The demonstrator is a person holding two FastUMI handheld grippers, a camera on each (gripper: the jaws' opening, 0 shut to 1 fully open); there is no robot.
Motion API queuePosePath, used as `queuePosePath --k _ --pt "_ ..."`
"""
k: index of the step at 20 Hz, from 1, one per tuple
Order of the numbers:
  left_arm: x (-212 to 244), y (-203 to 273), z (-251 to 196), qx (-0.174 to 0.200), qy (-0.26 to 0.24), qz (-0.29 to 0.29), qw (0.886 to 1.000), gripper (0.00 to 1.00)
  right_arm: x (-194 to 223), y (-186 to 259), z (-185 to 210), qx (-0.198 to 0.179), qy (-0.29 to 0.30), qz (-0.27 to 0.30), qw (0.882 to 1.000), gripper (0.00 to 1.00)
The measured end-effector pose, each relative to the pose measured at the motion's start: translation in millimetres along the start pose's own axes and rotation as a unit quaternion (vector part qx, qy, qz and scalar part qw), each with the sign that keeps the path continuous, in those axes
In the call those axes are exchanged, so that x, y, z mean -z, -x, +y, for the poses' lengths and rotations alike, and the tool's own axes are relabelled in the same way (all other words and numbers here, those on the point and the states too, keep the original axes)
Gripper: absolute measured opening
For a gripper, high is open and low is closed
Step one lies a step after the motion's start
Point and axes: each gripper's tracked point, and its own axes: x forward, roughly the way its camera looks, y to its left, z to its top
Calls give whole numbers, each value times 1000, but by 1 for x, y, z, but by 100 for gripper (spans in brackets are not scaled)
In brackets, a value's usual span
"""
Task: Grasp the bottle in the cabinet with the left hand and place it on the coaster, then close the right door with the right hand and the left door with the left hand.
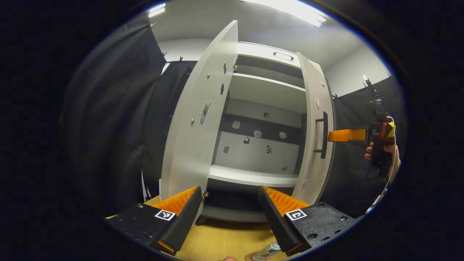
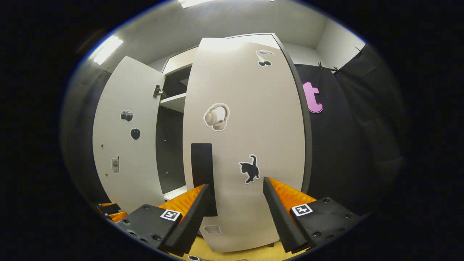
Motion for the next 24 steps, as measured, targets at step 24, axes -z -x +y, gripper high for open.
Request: queuePosePath --k 24 --pt "-138 0 167 -212 -40 -112 970 97 10 4 2 23 1 17 1000 96"
